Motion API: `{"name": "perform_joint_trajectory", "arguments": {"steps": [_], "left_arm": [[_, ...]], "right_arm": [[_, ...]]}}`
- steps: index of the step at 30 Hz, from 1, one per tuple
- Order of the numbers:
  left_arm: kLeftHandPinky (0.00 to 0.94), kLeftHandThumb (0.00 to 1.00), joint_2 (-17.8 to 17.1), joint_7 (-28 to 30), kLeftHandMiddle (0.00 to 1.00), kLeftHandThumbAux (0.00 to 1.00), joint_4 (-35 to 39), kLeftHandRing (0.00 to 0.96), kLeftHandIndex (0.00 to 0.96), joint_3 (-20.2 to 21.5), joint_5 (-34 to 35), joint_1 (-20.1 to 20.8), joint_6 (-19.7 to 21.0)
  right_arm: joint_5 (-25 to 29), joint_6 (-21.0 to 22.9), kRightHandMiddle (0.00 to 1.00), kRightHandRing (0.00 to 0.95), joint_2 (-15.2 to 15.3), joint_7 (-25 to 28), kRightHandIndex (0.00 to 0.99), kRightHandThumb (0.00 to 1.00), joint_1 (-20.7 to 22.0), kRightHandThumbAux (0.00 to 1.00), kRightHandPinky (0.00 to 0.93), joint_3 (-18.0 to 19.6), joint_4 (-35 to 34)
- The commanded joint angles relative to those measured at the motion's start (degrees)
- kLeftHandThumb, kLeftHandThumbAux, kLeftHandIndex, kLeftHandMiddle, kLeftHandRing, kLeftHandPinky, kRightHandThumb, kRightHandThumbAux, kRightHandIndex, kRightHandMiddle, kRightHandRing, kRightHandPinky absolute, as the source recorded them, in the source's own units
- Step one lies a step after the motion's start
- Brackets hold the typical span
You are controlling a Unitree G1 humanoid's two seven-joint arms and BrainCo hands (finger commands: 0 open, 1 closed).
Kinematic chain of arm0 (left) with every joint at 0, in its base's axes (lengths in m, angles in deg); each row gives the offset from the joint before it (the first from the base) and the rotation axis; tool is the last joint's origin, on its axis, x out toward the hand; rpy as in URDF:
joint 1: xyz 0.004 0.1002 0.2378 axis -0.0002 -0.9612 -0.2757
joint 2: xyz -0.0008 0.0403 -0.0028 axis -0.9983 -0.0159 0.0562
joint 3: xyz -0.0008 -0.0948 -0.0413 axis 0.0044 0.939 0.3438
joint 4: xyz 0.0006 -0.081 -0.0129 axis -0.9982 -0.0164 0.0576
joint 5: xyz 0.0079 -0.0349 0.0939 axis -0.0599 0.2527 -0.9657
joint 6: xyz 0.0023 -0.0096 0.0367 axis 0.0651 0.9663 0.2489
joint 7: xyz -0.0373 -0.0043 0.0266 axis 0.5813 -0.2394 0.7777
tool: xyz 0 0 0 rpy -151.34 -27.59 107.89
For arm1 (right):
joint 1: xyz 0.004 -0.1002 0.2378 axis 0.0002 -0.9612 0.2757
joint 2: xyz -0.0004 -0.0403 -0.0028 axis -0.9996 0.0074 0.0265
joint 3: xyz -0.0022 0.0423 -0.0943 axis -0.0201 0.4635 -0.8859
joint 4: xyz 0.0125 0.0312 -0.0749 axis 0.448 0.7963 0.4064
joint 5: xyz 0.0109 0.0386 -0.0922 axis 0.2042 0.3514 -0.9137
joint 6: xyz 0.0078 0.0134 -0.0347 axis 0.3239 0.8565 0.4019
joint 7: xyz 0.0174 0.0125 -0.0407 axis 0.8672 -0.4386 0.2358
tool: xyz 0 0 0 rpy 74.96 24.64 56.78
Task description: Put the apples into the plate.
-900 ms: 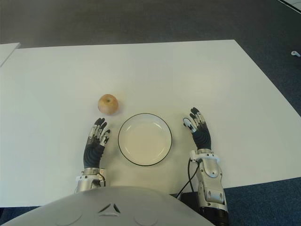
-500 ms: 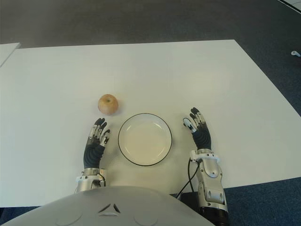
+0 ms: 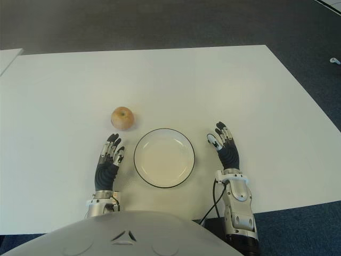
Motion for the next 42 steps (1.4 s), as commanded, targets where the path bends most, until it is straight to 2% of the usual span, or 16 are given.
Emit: {"name": "perform_joint_trajectory", "arguments": {"steps": [1, 7, 11, 15, 17, 18, 22, 27, 33, 36, 39, 42], "left_arm": [[0.099, 0.114, 1.06, -0.85, 0.076, 0.608, -1.47, 0.067, 0.053, 0.66, -0.67, -0.30, 2.18], [0.082, 0.082, 0.78, -1.47, 0.075, 0.576, 1.04, 0.063, 0.060, 0.13, -2.44, -1.74, 2.56], [0.061, 0.062, 0.31, -2.69, 0.067, 0.554, 5.40, 0.053, 0.047, -0.37, -5.48, -3.21, 3.86], [0.017, 0.061, -1.73, -4.26, 0.047, 0.536, 18.38, 0.028, 0.025, -0.93, -17.19, -4.99, 6.33], [0.009, 0.058, -2.45, -4.87, 0.032, 0.517, 26.26, 0.016, 0.017, -1.43, -28.64, -5.38, 8.21], [0.007, 0.057, -3.43, -5.50, 0.028, 0.511, 27.18, 0.012, 0.014, -1.03, -32.86, -5.24, 8.29], [0.001, 0.034, -6.47, -5.72, 0.005, 0.461, 26.78, 0.002, 0.002, 0.25, -39.20, -4.45, 8.98], [0.000, 0.029, -7.81, -6.82, 0.000, 0.438, 26.20, 0.000, 0.000, 0.93, -44.69, -2.92, 10.19], [0.000, 0.023, -11.30, -10.88, 0.000, 0.433, 30.01, 0.000, 0.000, 3.04, -60.25, -2.89, 12.39], [0.000, 0.037, -12.99, -11.60, 0.000, 0.408, 31.66, 0.000, 0.000, 4.07, -65.56, -2.72, 13.46], [0.000, 0.052, -14.74, -10.99, 0.000, 0.383, 32.18, 0.000, 0.000, 4.87, -70.43, -0.36, 15.17], [0.000, 0.057, -15.56, -9.82, 0.000, 0.363, 31.63, 0.000, 0.000, 5.05, -71.51, 2.00, 16.44]], "right_arm": [[-0.56, 2.72, 0.000, 0.000, -0.33, 0.06, 0.000, 0.111, -0.94, 0.504, 0.016, -0.48, 2.44], [-0.81, 2.69, 0.000, 0.000, -0.43, -0.02, 0.000, 0.105, -0.95, 0.508, 0.016, -0.78, 2.25], [-0.66, 2.89, 0.000, 0.000, -0.46, 0.17, 0.000, 0.103, -0.79, 0.515, 0.006, -0.87, 2.26], [-0.82, 2.33, 0.000, 0.000, -0.41, 0.43, 0.000, 0.092, -0.66, 0.534, 0.003, -1.20, 2.52], [-0.57, 1.60, 0.000, 0.000, -0.49, 0.86, 0.000, 0.089, -0.62, 0.536, 0.006, -1.37, 2.77], [-0.51, 1.54, 0.000, 0.000, -0.53, 0.97, 0.000, 0.088, -0.60, 0.536, 0.006, -1.50, 2.82], [-0.85, 1.93, 0.000, 0.000, -0.73, 0.64, 0.000, 0.086, -0.40, 0.530, 0.002, -1.94, 3.00], [-1.70, 2.45, 0.000, 0.000, -0.89, -0.30, 0.000, 0.095, -0.28, 0.531, 0.002, -2.44, 3.05], [-2.50, 1.62, 0.000, 0.000, -1.50, -1.19, 0.000, 0.105, 0.08, 0.523, 0.018, -2.64, 3.99], [-2.45, 1.26, 0.000, 0.000, -1.69, -1.37, 0.000, 0.113, 0.28, 0.511, 0.028, -2.61, 4.49], [-2.18, 0.83, 0.000, 0.000, -2.07, -1.60, 0.000, 0.115, 0.54, 0.498, 0.041, -2.49, 5.13], [-2.15, 0.59, 0.000, 0.000, -2.34, -1.75, 0.000, 0.117, 0.77, 0.489, 0.048, -2.53, 5.60]]}}
